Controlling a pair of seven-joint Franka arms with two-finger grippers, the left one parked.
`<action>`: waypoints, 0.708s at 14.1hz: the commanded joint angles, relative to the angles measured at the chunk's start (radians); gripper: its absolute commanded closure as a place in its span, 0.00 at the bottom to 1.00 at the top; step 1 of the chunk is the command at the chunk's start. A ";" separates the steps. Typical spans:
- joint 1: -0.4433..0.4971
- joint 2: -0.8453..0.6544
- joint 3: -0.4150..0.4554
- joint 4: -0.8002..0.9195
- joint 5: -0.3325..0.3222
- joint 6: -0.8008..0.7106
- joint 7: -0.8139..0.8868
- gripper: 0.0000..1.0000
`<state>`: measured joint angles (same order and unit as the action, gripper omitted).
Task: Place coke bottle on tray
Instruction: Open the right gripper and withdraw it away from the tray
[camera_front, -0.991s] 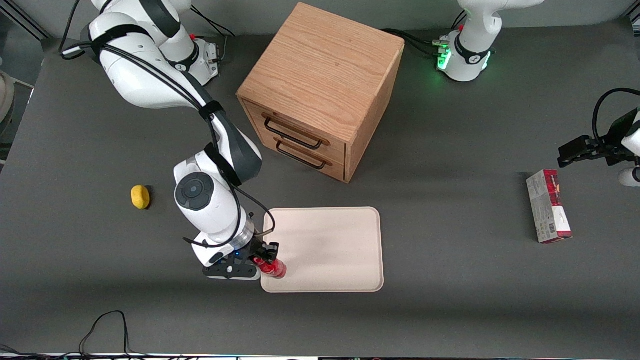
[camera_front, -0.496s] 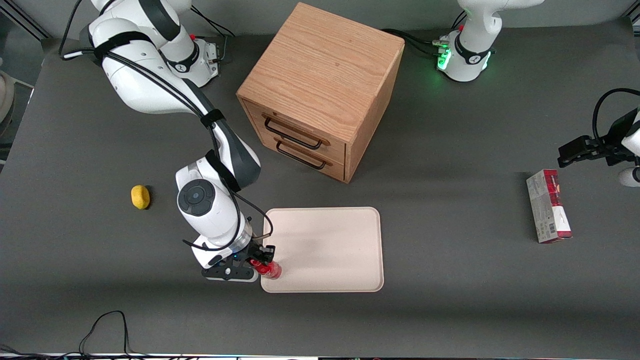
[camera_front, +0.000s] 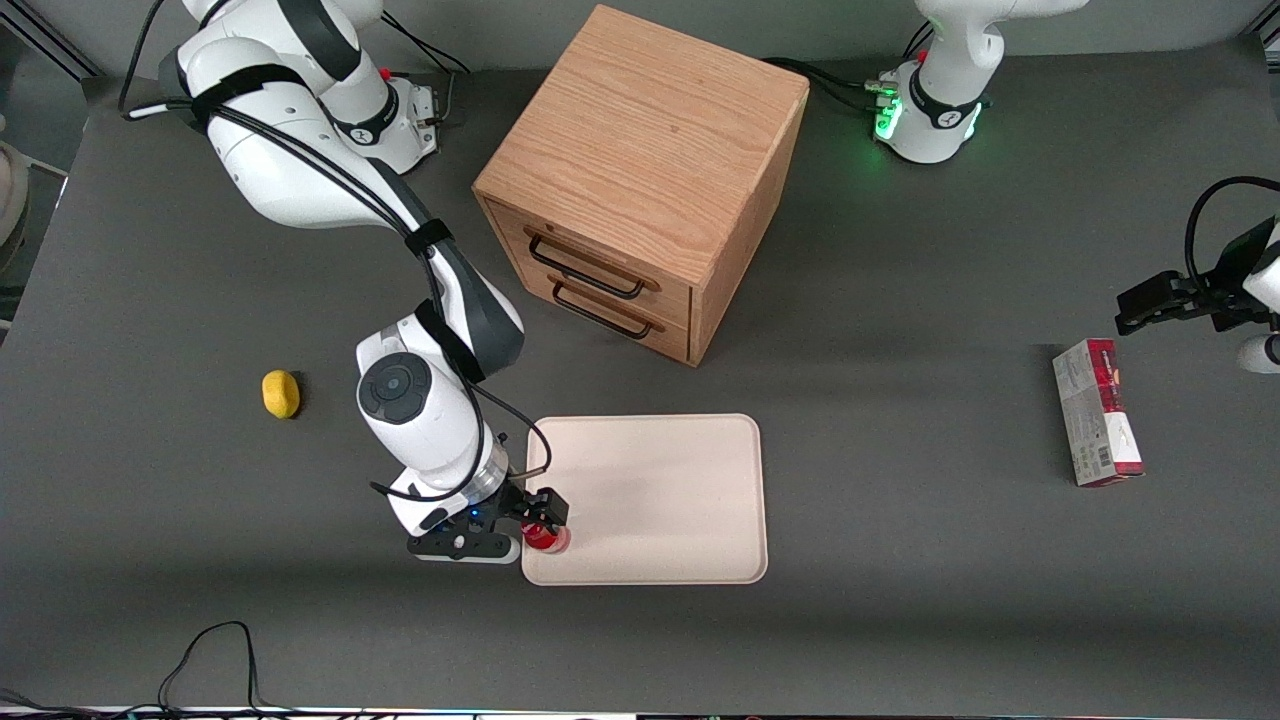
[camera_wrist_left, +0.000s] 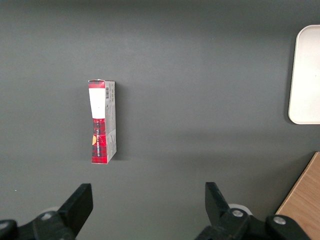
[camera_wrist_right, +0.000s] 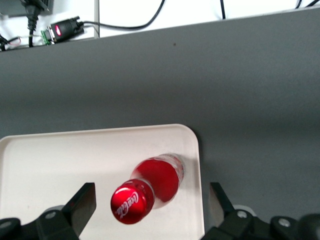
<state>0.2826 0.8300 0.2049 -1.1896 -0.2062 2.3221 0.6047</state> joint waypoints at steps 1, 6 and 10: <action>0.009 -0.098 -0.030 -0.060 -0.012 -0.024 0.018 0.00; 0.003 -0.441 -0.152 -0.316 0.124 -0.290 -0.237 0.00; -0.003 -0.716 -0.335 -0.456 0.224 -0.563 -0.463 0.00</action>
<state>0.2750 0.2874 -0.0583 -1.4932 -0.0266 1.8256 0.2136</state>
